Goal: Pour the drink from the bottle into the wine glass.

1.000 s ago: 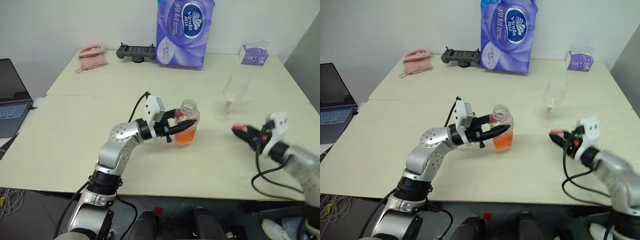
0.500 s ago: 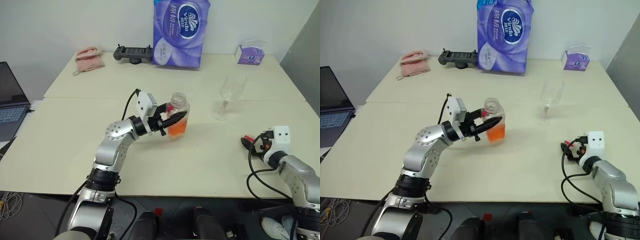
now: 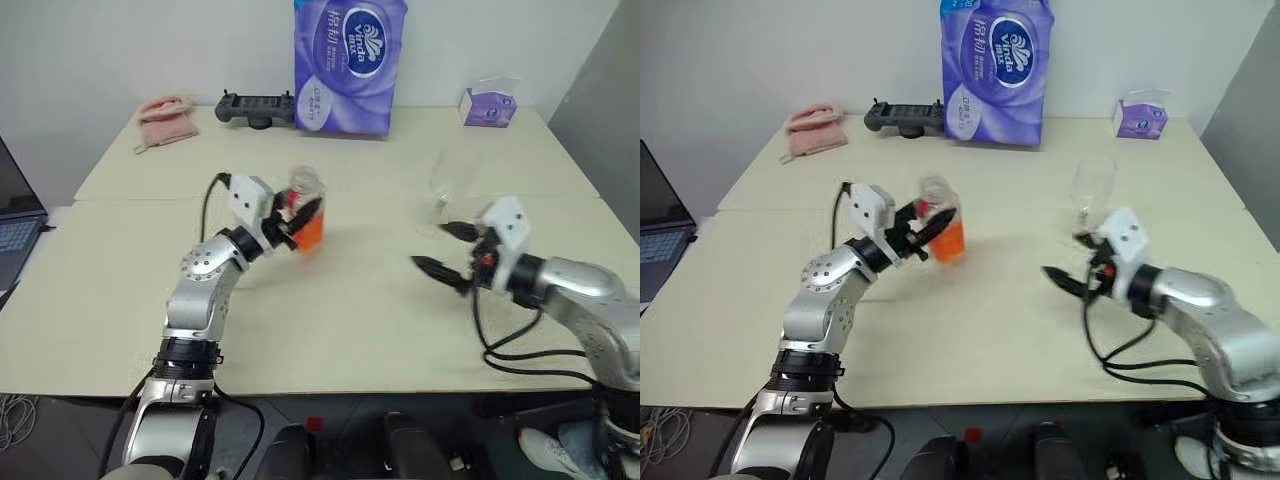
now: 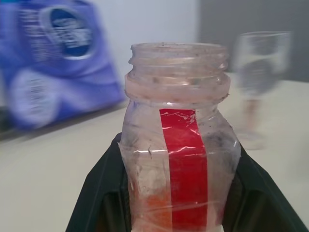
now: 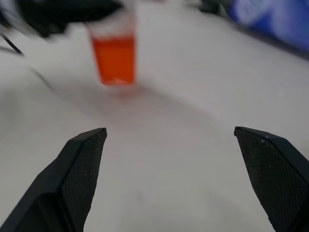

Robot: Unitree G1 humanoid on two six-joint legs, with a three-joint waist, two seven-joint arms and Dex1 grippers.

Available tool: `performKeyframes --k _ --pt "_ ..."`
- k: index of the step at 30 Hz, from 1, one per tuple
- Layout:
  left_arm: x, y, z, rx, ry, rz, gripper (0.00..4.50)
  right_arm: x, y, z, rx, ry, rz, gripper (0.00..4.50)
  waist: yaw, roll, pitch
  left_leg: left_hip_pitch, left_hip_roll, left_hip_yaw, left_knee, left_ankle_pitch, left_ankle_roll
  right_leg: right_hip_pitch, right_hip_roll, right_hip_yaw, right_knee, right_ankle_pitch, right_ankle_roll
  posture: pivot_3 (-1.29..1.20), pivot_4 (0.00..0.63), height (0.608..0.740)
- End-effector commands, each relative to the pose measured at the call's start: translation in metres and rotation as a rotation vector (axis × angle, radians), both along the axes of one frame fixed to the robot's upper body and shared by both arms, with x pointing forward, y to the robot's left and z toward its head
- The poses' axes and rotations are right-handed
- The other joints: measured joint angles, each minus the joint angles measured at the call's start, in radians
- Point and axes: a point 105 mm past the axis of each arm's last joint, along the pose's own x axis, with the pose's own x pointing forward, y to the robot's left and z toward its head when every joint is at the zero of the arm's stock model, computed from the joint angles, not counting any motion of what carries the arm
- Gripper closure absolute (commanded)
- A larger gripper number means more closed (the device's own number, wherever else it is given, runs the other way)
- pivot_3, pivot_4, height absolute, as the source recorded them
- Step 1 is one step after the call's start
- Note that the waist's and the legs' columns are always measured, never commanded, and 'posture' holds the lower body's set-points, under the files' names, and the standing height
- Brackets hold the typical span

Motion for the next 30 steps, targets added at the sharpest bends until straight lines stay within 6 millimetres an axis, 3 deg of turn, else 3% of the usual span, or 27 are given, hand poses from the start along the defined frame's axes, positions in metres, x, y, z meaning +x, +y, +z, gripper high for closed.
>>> performKeyframes --k 1,4,8,19,27,30 --pt "0.008 0.046 0.021 -0.081 -0.092 0.212 2.76 0.011 0.048 0.020 0.043 -0.088 0.020 0.00 0.001 0.000 0.000 0.000 0.003 0.000 0.000 0.000 0.000 0.000 0.002 0.000 0.000 0.000 0.000 0.00 0.150 0.740" --pt "0.012 0.062 0.020 -0.120 -0.090 0.263 2.76 0.015 0.072 0.027 0.051 -0.107 0.035 0.00 0.019 -0.001 0.000 -0.002 0.007 -0.002 0.000 0.000 -0.002 -0.001 0.001 -0.003 0.000 0.001 -0.002 0.00 0.150 0.740" --pt "0.017 0.082 0.016 -0.139 -0.078 0.326 2.76 0.016 0.082 0.028 0.050 -0.116 0.050 0.00 0.036 -0.001 -0.001 -0.005 0.005 -0.002 0.000 -0.001 -0.003 -0.002 -0.002 -0.005 -0.004 0.002 -0.001 0.00 0.150 0.740" --pt "0.014 0.095 -0.006 -0.138 -0.034 0.379 2.76 0.012 0.080 0.017 0.020 -0.092 0.057 0.00 0.031 -0.001 -0.001 -0.003 0.000 -0.003 0.000 -0.001 -0.003 -0.002 0.000 -0.004 0.000 0.003 -0.002 0.00 0.150 0.740" --pt "0.011 0.100 -0.010 -0.139 -0.015 0.435 0.15 0.016 0.072 0.010 0.010 -0.076 0.023 0.00 0.016 -0.001 -0.001 -0.002 0.003 -0.003 0.000 -0.001 -0.003 -0.002 0.002 -0.003 0.000 0.003 -0.003 0.00 0.150 0.740" --pt "0.011 0.099 -0.012 -0.136 -0.004 0.440 0.03 0.019 0.067 0.006 0.006 -0.067 0.007 0.00 0.015 -0.001 -0.001 -0.002 0.003 -0.003 0.000 -0.001 -0.003 -0.002 0.002 -0.003 0.000 0.003 -0.003 0.00 0.150 0.740"
